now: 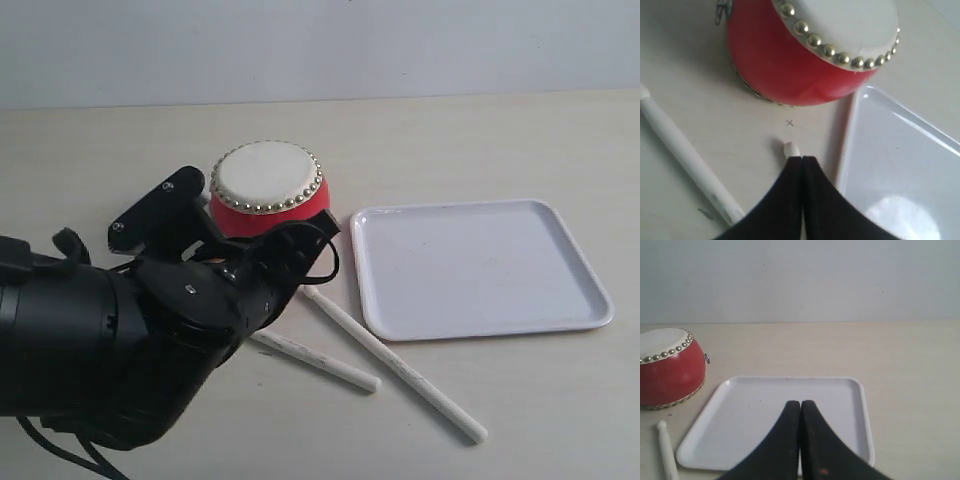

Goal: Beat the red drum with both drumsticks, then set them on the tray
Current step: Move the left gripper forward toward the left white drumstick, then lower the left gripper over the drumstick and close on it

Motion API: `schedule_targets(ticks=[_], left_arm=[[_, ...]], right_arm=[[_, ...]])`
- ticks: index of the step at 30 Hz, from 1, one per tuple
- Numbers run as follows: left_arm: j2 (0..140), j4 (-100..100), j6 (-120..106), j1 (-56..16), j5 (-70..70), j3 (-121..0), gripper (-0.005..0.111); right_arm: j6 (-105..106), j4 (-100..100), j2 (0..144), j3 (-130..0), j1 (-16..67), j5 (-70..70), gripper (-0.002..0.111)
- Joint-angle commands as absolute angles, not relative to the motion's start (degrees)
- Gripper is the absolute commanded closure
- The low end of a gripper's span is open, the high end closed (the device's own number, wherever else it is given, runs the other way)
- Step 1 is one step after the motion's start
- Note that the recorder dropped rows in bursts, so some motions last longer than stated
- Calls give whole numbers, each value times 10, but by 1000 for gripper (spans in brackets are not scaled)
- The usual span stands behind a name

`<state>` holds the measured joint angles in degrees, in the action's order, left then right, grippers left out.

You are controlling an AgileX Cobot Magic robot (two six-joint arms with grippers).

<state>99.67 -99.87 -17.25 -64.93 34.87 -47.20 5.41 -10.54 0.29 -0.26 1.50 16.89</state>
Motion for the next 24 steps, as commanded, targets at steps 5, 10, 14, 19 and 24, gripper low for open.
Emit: schedule_targets(ticks=[5, 10, 14, 19, 24], left_arm=[[991, -999, -116, -688, 322, -472, 107], [994, -999, -260, -723, 490, -473, 107], [983, -999, -286, -738, 546, -473, 107], [966, -999, -281, -738, 543, -475, 107], [958, -999, -302, -738, 505, -501, 107]], right_arm=[[60, -106, 0, 0, 14, 166, 108], [60, -106, 0, 0, 14, 166, 108], [60, -106, 0, 0, 14, 166, 108], [60, -106, 0, 0, 14, 166, 108], [60, -106, 0, 0, 14, 166, 108]])
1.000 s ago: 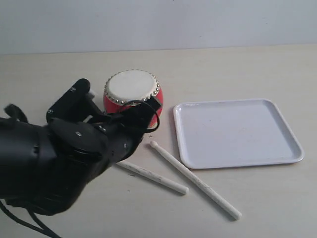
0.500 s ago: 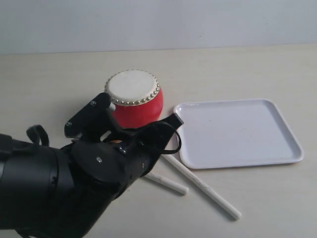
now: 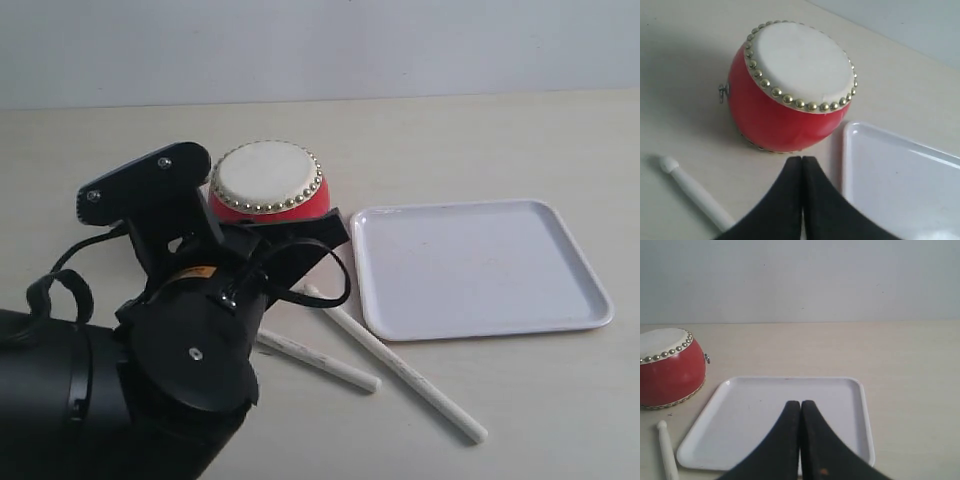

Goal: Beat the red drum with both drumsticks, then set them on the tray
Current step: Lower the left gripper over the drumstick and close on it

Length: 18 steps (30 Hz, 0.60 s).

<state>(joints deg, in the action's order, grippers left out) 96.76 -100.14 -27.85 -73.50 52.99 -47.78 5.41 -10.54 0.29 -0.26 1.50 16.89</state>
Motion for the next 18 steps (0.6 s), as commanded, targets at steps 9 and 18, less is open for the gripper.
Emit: schedule_targets(ticks=[9, 18], left_arm=[[957, -924, -462, -704, 196, -581, 107], [957, -753, -246, -692, 97, -594, 107]], right_arm=[[60, -106, 0, 0, 14, 166, 108], [60, -106, 0, 0, 14, 166, 108]])
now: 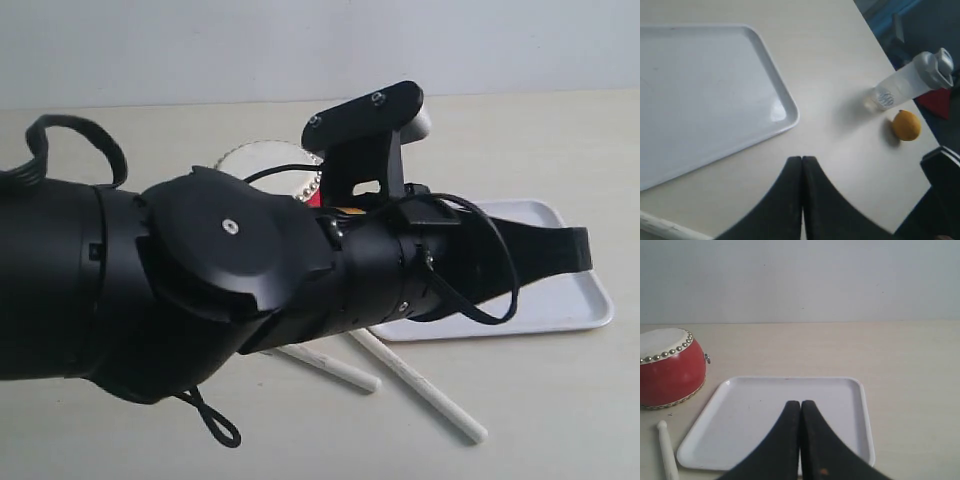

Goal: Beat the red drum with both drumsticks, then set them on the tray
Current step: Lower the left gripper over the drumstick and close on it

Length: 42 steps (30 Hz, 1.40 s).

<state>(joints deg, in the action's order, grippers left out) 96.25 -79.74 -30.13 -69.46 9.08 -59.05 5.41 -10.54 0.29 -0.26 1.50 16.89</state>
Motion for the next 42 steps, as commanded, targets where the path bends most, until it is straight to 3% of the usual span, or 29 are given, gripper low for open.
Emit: schedule_targets(ticks=[1, 8, 16, 23, 26, 30, 37, 42], left_arm=[[957, -753, -254, -692, 101, -593, 107], [957, -714, -232, -684, 61, -594, 107], [966, -137, 519, -684, 18, -594, 107], [975, 136, 856, -673, -198, -594, 107], [975, 335, 1052, -681, -403, -594, 107], [967, 387, 1130, -708, -565, -594, 107], [963, 392, 1217, -708, -466, -594, 107], [977, 203, 1217, -691, -499, -594, 107]], right_arm=[[60, -106, 0, 0, 14, 166, 108], [60, -106, 0, 0, 14, 166, 108], [58, -106, 0, 0, 14, 166, 108], [59, -106, 0, 0, 14, 166, 108], [59, -106, 0, 0, 14, 166, 108], [59, -106, 0, 0, 14, 166, 108], [59, -106, 0, 0, 14, 166, 108], [59, -106, 0, 0, 14, 166, 108]])
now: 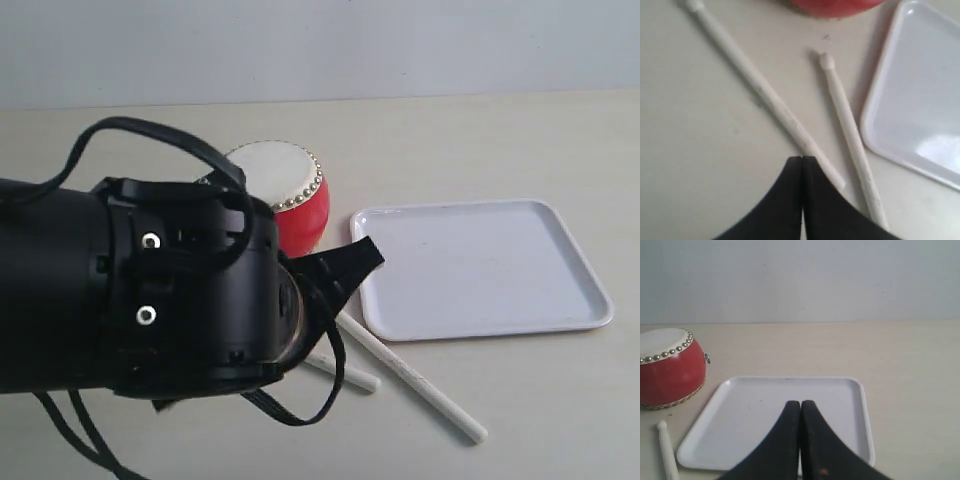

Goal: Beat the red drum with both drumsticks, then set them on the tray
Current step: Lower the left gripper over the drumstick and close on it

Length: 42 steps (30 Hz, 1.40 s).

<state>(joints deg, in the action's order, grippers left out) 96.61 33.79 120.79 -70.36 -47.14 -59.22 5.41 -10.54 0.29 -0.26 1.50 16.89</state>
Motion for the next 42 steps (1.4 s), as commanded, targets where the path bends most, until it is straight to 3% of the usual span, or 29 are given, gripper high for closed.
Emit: schedule_targets(ticks=[1, 6, 19, 23, 25, 27, 30, 31, 42], left_arm=[[986, 158, 1217, -684, -506, -594, 107], [1028, 36, 1217, -647, -464, -594, 107], [1050, 73, 1217, -585, -429, -636, 105], [1072, 88, 1217, -577, -431, -658, 85], [1087, 100, 1217, -577, -436, -673, 63], [1094, 99, 1217, -577, -437, -678, 52], [1102, 98, 1217, -571, -455, -679, 61], [1110, 95, 1217, -557, -459, -679, 71], [1148, 54, 1190, -532, -438, -715, 72]], right_arm=[[59, -106, 0, 0, 14, 166, 108], [59, -106, 0, 0, 14, 166, 108], [59, -106, 0, 0, 14, 166, 108], [59, -106, 0, 0, 14, 166, 108], [59, -106, 0, 0, 14, 166, 108], [59, -106, 0, 0, 14, 166, 108], [59, -106, 0, 0, 14, 166, 108], [59, -106, 0, 0, 14, 166, 108], [59, -106, 0, 0, 14, 166, 108]])
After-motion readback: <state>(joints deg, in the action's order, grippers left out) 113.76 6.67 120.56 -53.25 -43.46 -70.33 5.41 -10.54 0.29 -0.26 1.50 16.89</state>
